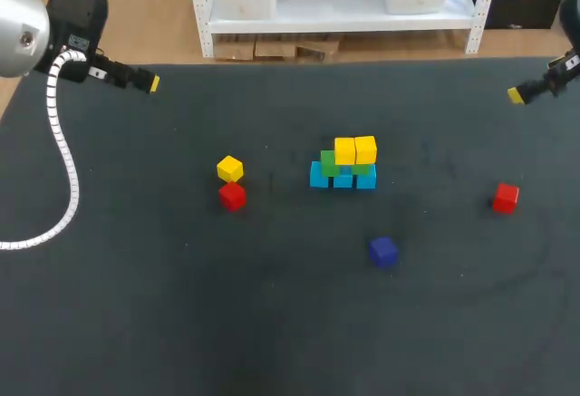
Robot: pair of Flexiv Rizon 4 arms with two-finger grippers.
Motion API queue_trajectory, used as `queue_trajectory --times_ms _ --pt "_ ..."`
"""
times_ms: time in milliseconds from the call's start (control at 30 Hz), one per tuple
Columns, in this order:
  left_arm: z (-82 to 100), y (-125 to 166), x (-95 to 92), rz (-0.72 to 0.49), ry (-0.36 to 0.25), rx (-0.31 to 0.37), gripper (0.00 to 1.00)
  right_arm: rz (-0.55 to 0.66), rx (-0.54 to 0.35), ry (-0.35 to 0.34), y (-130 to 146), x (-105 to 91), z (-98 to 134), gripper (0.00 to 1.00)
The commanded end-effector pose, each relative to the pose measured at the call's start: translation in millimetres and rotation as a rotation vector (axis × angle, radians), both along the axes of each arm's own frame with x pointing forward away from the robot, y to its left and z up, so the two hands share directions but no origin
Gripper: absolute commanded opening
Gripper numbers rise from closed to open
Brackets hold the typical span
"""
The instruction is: Place the blue cubes, place green cubes on the blue cubes, place the yellow cubes on the green cubes, then place the red cubes on the yellow cubes, and place purple cube on the red cubes.
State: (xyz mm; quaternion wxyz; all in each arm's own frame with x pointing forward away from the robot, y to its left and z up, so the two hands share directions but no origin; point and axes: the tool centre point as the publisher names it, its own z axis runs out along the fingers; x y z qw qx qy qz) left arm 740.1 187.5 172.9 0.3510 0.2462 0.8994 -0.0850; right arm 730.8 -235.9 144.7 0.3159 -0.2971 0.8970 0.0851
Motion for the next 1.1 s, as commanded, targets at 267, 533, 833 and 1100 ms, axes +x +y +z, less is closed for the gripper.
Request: queue_trajectory --times_ms 267,533,833,1100 --pt "9.3 -15.3 -4.0 -0.077 0.004 0.039 1.0 0.001 0.0 0.002 -0.4 -0.4 0.8 1.0" --pt "0.6 -51.3 -12.1 -0.196 0.042 0.138 1.0 0.001 0.0 0.002 -0.4 -0.4 0.8 1.0" --pt "-38.3 -84.7 -15.1 -0.296 0.098 0.301 1.0 0.001 0.0 0.002 -0.4 -0.4 0.8 1.0" --pt "-65.3 -124.6 -15.6 -0.346 0.203 0.381 1.0 0.001 0.0 0.002 -0.4 -0.4 0.8 1.0"
